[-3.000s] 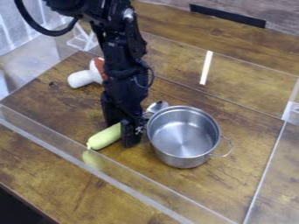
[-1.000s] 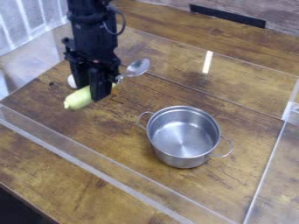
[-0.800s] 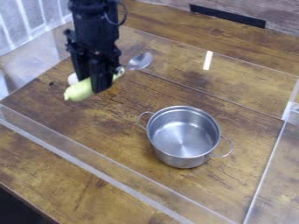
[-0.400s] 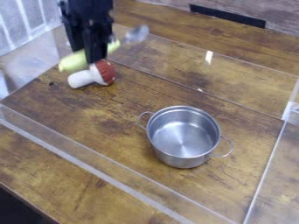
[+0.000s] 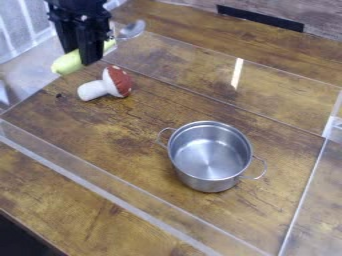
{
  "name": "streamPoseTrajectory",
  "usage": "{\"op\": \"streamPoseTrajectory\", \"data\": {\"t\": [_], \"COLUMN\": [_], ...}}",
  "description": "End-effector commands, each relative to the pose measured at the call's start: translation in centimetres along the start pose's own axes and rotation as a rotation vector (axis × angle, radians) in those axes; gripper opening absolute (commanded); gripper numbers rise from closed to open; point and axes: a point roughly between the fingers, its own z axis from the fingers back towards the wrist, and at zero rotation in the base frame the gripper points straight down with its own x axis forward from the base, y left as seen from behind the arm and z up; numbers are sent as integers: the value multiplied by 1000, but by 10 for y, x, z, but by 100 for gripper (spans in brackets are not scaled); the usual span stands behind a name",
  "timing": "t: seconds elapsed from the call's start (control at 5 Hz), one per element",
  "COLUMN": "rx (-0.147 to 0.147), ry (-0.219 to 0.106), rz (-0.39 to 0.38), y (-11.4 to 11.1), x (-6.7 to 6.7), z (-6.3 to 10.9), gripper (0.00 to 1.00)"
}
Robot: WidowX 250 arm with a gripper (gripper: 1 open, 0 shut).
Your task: Move the green spoon to the left
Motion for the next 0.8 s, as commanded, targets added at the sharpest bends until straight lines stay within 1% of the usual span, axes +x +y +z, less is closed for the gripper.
{"op": "streamPoseTrajectory", "data": {"t": [0.0, 0.2, 0.4, 0.6], "rx": [10, 3, -2, -11], "ry": [-34, -28, -29, -29], "rz": [57, 126, 190, 213], "y": [16, 20, 26, 39], "x": [0, -8, -13, -14], "z": [1, 3, 7, 4], "gripper": [0, 0, 0, 0]}}
